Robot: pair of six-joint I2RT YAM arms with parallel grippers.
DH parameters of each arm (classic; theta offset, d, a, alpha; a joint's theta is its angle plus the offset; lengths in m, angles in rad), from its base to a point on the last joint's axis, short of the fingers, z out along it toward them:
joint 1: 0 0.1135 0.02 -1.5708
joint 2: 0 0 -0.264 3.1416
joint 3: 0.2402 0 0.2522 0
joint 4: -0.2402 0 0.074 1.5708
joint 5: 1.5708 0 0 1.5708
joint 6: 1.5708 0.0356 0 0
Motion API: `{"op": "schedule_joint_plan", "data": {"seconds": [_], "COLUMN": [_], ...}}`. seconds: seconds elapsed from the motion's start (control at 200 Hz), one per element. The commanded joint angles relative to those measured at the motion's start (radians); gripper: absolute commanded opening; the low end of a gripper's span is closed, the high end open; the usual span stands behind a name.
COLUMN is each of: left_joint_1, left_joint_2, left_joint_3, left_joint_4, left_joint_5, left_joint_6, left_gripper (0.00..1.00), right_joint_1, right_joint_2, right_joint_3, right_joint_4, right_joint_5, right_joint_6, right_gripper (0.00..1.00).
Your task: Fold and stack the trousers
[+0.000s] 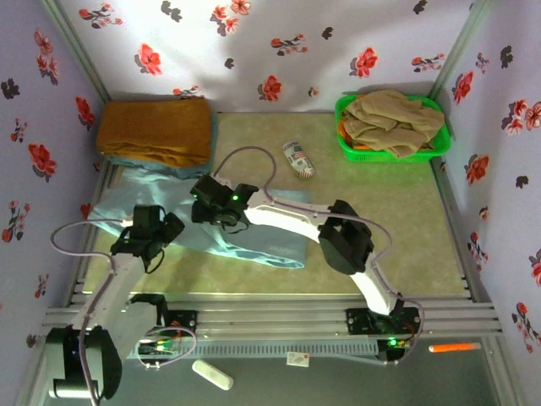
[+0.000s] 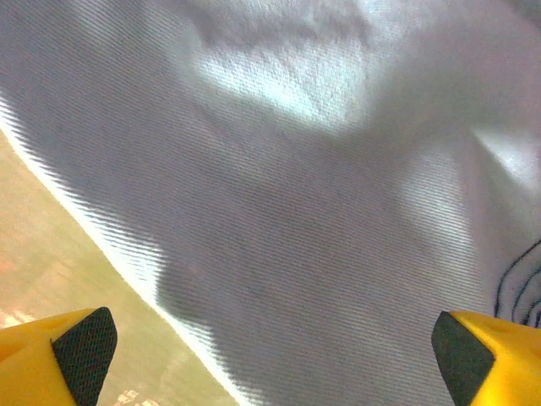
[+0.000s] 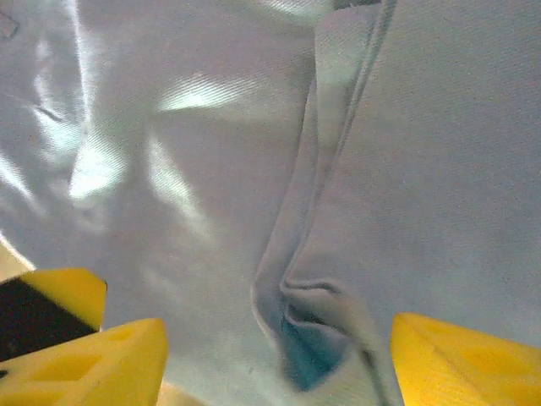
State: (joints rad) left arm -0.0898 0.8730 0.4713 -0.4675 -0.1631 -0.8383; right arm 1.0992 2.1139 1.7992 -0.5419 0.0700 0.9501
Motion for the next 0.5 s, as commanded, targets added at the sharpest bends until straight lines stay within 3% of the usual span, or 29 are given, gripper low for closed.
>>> {"op": "schedule_joint_plan", "data": {"seconds": [0.0,0.135,0.255,0.355,0.495], "left_joint_1": [0.012,0.006,-0.055,-0.199,-0.406], "left_joint_2": [-0.056,-0.049,0.01,0.084,0.227], "left_joint_3": [0.06,0.107,0.165,0.269,0.43], "left_joint_4": [-0.089,-0.086,-0.054,-0.048,-0.052], "left_joint_5": [0.03,0.122,0.196,0.18,0.128], "left_joint_6": [0.02,0.046,0.065,0.1,0.139], "left_gripper": [1.0,0.99,0.87,0.68,0.46], "right_joint_1": [-0.026,-0.134,-0.313,-0.421,-0.475], "right_joint_2": [-0.285,-0.585,-0.788,-0.899,-0.932], "right_joint_3": [-0.165,-0.446,-0.687,-0.852,-0.973], "right_joint_4": [0.026,-0.016,-0.038,-0.003,0.052], "right_joint_5": [-0.027,0.052,0.016,-0.035,-0.056], "right_joint_6": [-0.09,-0.142,-0.136,-0.134,-0.121], "right_gripper": [0.75,0.76,0.72,0.7,0.71]}}
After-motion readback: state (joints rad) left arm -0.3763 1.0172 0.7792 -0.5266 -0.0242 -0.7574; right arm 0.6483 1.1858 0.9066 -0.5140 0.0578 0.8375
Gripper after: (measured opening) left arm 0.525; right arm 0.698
